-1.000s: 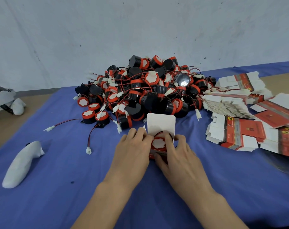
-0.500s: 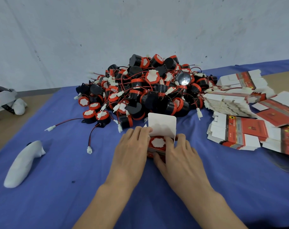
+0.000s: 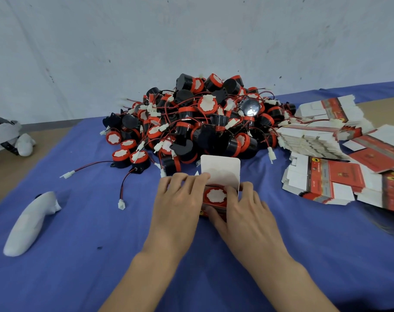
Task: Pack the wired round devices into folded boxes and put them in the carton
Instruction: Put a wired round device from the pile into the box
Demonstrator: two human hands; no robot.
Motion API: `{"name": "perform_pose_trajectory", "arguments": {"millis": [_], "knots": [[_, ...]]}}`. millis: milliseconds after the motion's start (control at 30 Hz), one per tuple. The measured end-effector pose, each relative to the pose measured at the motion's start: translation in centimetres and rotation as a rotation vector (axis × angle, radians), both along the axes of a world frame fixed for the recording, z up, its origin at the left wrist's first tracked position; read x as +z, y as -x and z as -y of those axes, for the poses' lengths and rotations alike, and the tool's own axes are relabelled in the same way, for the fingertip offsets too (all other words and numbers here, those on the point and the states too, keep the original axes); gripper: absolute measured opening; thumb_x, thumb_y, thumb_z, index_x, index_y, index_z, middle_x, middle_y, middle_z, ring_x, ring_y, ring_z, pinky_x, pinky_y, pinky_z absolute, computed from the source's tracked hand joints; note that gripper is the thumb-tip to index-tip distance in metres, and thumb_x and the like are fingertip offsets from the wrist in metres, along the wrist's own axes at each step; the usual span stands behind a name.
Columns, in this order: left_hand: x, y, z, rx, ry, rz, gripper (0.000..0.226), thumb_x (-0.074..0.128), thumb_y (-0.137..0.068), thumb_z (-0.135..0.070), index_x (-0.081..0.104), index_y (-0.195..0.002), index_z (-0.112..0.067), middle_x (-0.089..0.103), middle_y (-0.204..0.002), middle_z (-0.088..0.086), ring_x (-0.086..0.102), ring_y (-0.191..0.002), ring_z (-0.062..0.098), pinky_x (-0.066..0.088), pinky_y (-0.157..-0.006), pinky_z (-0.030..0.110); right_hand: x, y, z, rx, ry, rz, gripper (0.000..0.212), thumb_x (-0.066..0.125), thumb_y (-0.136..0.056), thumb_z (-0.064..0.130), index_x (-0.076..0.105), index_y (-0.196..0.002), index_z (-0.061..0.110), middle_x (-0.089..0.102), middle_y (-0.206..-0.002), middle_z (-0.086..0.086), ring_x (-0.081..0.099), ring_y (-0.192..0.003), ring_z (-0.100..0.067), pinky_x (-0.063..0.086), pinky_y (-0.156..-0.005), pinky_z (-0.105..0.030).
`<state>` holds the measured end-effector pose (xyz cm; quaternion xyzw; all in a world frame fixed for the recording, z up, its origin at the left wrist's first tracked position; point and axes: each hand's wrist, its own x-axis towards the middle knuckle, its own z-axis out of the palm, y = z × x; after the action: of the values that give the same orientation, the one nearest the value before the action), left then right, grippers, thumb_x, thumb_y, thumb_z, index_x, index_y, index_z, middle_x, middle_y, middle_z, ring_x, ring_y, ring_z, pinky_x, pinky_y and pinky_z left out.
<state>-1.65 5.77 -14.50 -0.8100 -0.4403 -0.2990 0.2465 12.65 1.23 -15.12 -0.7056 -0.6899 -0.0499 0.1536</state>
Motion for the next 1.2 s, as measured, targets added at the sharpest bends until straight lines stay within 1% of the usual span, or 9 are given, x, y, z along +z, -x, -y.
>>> {"name": "perform_pose_trajectory", "arguments": {"millis": [133, 300, 500, 600, 700, 833, 967, 1100, 1200], "knots": [[-0.1, -0.6, -0.1, 0.024, 0.063, -0.001, 0.067, 0.085, -0.055, 0.006, 0.066, -0.117, -0.011, 0.073, -0.092, -0.001, 0.058, -0.095, 0.026, 0.035, -0.081, 0.032, -0.2, -0.1, 0.0, 0.000, -0.011, -0.024, 0.066, 0.020, -0.098, 0.065, 0.040, -0.141, 0.020, 0.040, -0.126, -0.002, 0.052, -0.102, -0.016, 0.044, -0.082, -0.026], [-0.4, -0.4, -0.3, 0.040, 0.095, 0.034, 0.061, 0.090, -0.062, -0.001, 0.067, -0.117, -0.013, 0.073, -0.087, -0.005, 0.057, -0.099, 0.025, 0.031, -0.086, 0.031, -0.4, 0.0, 0.0, -0.007, -0.024, -0.046, 0.067, 0.020, -0.096, 0.064, 0.046, -0.138, 0.019, 0.042, -0.123, -0.002, 0.054, -0.097, -0.018, 0.045, -0.078, -0.026], [-0.3, 0.3, -0.6, -0.038, 0.014, 0.039, 0.039, 0.088, -0.067, -0.002, 0.073, -0.101, -0.014, 0.070, -0.075, -0.003, 0.049, -0.100, 0.023, 0.034, -0.091, 0.034, -0.5, 0.0, 0.1, -0.022, -0.056, -0.095, 0.061, 0.036, -0.097, 0.061, 0.055, -0.132, 0.015, 0.049, -0.120, -0.005, 0.060, -0.091, -0.023, 0.048, -0.071, -0.030], [-0.3, 0.9, -0.3, -0.060, 0.059, 0.026, 0.060, 0.083, -0.056, 0.012, 0.074, -0.109, -0.015, 0.074, -0.085, -0.001, 0.051, -0.107, 0.026, 0.040, -0.092, 0.034, -0.5, 0.0, 0.2, -0.015, -0.035, -0.073, 0.065, 0.026, -0.096, 0.064, 0.049, -0.138, 0.019, 0.045, -0.124, -0.002, 0.060, -0.097, -0.020, 0.049, -0.077, -0.028], [-0.3, 1.2, 0.2, -0.041, 0.156, -0.012, 0.072, 0.082, -0.056, 0.013, 0.070, -0.119, -0.020, 0.074, -0.094, -0.007, 0.064, -0.104, 0.026, 0.051, -0.088, 0.037, -0.5, 0.1, 0.2, -0.009, -0.053, -0.086, 0.065, 0.030, -0.096, 0.061, 0.051, -0.138, 0.017, 0.047, -0.125, -0.003, 0.061, -0.097, -0.022, 0.050, -0.076, -0.030], [0.0, 1.2, 0.0, -0.040, 0.154, -0.009, 0.059, 0.088, -0.062, 0.004, 0.071, -0.114, -0.018, 0.072, -0.097, -0.005, 0.067, -0.096, 0.025, 0.053, -0.079, 0.036, -0.5, -0.1, 0.2, 0.017, -0.036, -0.053, 0.062, 0.027, -0.098, 0.060, 0.043, -0.144, 0.022, 0.041, -0.131, -0.002, 0.058, -0.104, -0.019, 0.049, -0.082, -0.028], [0.2, 0.9, 0.0, -0.056, 0.149, 0.009, 0.045, 0.087, -0.070, -0.002, 0.072, -0.110, -0.016, 0.073, -0.088, -0.006, 0.067, -0.088, 0.023, 0.053, -0.076, 0.036, -0.5, -0.4, 0.2, 0.032, -0.045, -0.051, 0.057, 0.029, -0.102, 0.059, 0.039, -0.146, 0.025, 0.037, -0.134, 0.000, 0.056, -0.107, -0.017, 0.047, -0.083, -0.026], [0.5, 0.6, 0.3, -0.092, 0.184, 0.017, 0.037, 0.078, -0.081, -0.005, 0.069, -0.114, -0.017, 0.073, -0.083, -0.005, 0.068, -0.087, 0.023, 0.053, -0.079, 0.038, -0.5, -0.3, 0.2, 0.038, -0.051, -0.058, 0.061, 0.025, -0.099, 0.060, 0.039, -0.147, 0.025, 0.039, -0.133, 0.000, 0.057, -0.108, -0.017, 0.048, -0.086, -0.027], [0.7, 0.5, 0.6, -0.063, 0.218, -0.014, 0.032, 0.069, -0.089, -0.013, 0.066, -0.120, -0.019, 0.074, -0.084, -0.006, 0.067, -0.091, 0.022, 0.050, -0.085, 0.038, -0.6, -0.2, 0.1, 0.039, -0.050, -0.067, 0.060, 0.029, -0.100, 0.060, 0.041, -0.146, 0.024, 0.040, -0.134, -0.001, 0.057, -0.107, -0.018, 0.049, -0.087, -0.028]]}}
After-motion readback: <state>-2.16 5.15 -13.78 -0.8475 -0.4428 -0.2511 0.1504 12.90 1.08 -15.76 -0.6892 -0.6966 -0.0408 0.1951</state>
